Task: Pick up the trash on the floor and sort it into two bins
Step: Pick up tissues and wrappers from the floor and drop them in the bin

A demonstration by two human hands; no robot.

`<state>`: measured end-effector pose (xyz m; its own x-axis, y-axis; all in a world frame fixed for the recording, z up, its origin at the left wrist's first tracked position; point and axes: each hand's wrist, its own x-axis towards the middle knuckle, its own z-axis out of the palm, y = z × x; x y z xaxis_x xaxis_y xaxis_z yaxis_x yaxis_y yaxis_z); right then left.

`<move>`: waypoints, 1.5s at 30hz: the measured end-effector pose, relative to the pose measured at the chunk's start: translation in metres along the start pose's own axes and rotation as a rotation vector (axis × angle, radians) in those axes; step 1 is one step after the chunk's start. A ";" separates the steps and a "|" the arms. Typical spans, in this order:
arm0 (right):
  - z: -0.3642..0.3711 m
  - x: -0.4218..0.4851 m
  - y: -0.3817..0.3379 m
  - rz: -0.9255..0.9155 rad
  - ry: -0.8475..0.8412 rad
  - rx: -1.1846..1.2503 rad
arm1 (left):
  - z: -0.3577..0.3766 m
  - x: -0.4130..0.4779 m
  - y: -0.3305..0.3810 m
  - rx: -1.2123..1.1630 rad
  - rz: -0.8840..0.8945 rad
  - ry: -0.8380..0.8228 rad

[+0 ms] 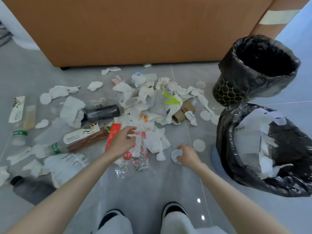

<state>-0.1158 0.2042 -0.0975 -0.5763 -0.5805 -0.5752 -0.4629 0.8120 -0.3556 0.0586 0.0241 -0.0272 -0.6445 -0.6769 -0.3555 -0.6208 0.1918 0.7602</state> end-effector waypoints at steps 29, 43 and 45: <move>0.030 0.047 -0.073 -0.053 -0.045 0.311 | 0.034 0.009 -0.129 -0.051 -0.577 0.183; 0.032 0.034 -0.070 -0.094 0.176 0.347 | 0.019 -0.004 -0.113 -0.238 -0.463 0.160; 0.014 0.025 -0.075 -0.121 0.230 0.407 | 0.009 -0.006 -0.101 -0.249 -0.413 0.168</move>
<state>-0.0860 0.1296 -0.0953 -0.6897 -0.6334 -0.3509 -0.2611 0.6696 -0.6953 0.1216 0.0151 -0.1069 -0.2746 -0.7691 -0.5771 -0.6702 -0.2773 0.6885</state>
